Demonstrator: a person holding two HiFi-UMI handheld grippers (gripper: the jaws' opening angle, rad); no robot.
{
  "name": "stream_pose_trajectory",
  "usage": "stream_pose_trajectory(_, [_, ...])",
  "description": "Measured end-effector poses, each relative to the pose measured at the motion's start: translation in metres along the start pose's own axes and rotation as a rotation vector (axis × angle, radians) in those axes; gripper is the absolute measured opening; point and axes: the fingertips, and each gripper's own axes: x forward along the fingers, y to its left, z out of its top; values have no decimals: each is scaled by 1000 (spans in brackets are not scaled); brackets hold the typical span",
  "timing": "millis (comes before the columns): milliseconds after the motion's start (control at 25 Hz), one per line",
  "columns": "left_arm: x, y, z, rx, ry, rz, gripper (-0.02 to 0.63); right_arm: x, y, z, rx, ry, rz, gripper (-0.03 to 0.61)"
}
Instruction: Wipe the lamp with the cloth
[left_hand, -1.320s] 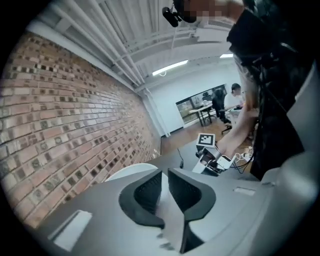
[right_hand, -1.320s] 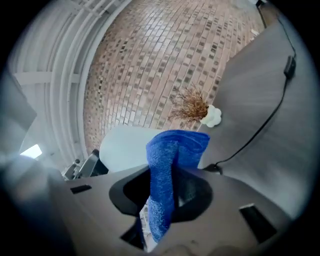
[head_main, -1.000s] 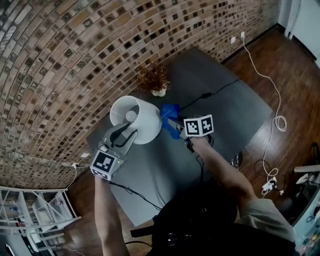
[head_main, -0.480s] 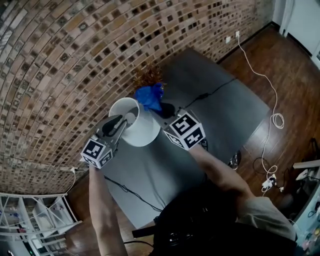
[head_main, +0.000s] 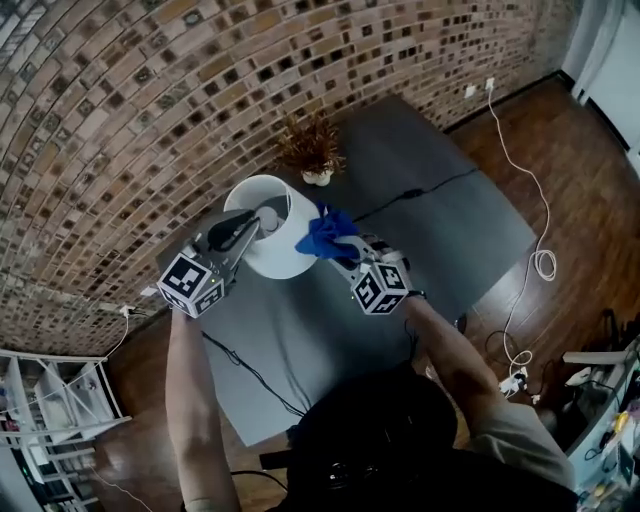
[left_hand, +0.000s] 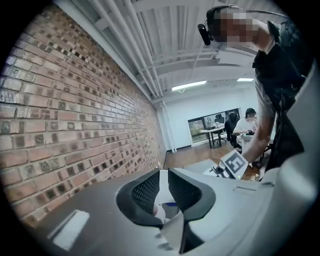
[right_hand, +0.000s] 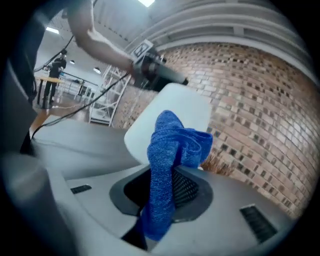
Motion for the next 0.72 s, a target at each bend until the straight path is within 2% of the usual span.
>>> stream_pose_trajectory(80, [0,0,0,3,0,7,48,-1,22,-43,-63,165,71,87])
stream_pose_trajectory(160, [1,-1,2,-1,-6,4,48,-15,17,-50,-77,234,57,87])
stream_pose_trajectory(240, [2,1,4,-13,-18,3,48,-38,-18,-6,-23,157,-55,87])
stream_pose_trajectory(320, [2,2,4,-19,-22,3,48,-65,-63,67,-14,10,-218,87])
stream_pose_trajectory(400, [2,3,4,-24,-21,0,48,-79,-87,126,-94,-90,-337,87])
stream_pose_trajectory(440, [3,3,4,-29,-21,1,48,-76,-87,140,-164,-95,-359,87])
stream_pose_trajectory(520, [3,4,4,-42,-27,7,48,-50,-66,136,-320,-39,-329,87])
stream_pose_trajectory(600, [4,4,4,-51,-28,8,48,-23,-30,108,-441,39,-267,89])
stream_pose_trajectory(720, [4,4,5,-62,-36,-2,48,-4,25,51,-525,158,-155,89])
